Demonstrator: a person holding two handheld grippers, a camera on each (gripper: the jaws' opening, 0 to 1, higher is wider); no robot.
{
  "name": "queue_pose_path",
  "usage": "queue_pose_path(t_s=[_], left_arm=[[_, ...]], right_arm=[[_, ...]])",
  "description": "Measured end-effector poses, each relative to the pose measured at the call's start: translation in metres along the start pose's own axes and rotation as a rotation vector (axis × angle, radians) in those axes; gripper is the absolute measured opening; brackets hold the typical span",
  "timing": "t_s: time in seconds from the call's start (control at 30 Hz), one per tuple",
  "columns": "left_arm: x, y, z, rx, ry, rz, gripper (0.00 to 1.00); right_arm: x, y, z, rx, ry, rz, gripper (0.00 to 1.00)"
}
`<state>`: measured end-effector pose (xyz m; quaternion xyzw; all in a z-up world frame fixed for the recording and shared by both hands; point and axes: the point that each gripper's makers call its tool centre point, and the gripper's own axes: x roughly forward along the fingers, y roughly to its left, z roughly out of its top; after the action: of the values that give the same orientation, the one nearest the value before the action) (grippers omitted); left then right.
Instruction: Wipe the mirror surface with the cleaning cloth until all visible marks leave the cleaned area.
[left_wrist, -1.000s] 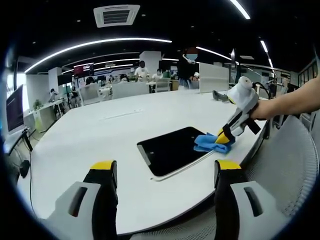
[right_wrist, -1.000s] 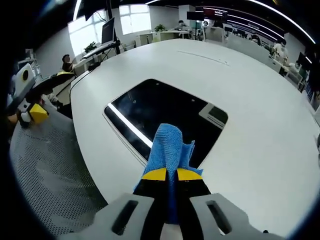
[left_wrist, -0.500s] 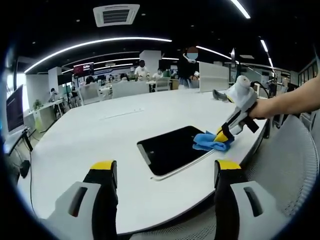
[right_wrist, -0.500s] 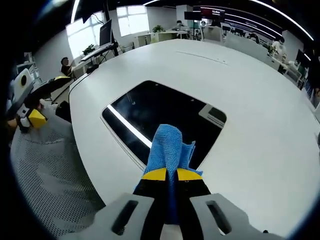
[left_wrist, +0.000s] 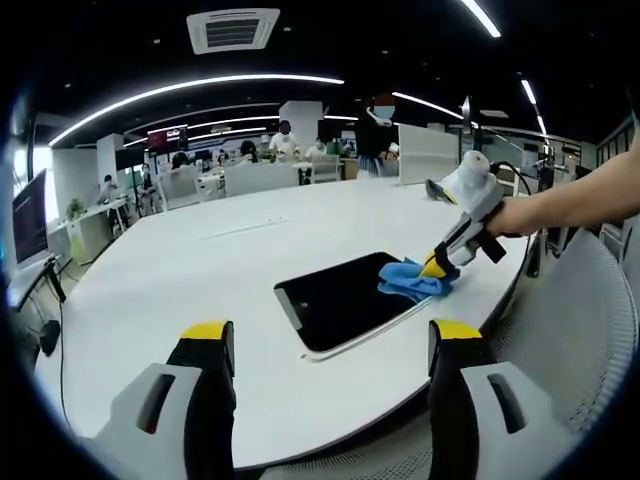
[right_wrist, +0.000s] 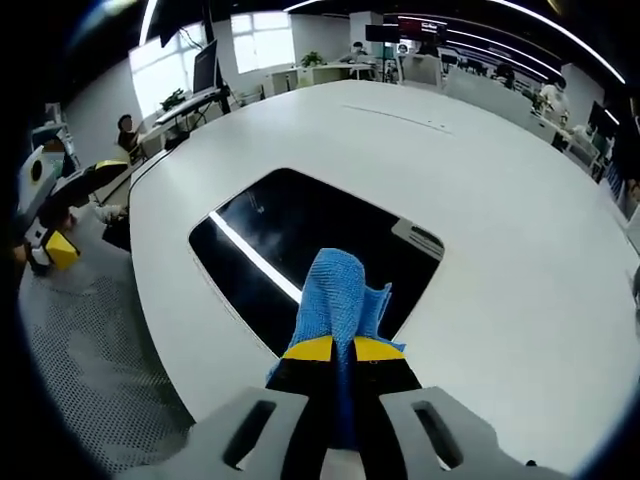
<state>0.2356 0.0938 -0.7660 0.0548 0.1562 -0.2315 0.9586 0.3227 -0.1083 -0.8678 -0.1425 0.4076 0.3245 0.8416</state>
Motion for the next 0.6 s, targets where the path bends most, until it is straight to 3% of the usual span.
queue_pose_path(t_s=[0.6], left_arm=[[0.0, -0.001, -0.003, -0.007, 0.011, -0.001, 0.76]], right_arm=[[0.005, -0.007, 0.012, 0.025, -0.015, -0.032, 0.0]])
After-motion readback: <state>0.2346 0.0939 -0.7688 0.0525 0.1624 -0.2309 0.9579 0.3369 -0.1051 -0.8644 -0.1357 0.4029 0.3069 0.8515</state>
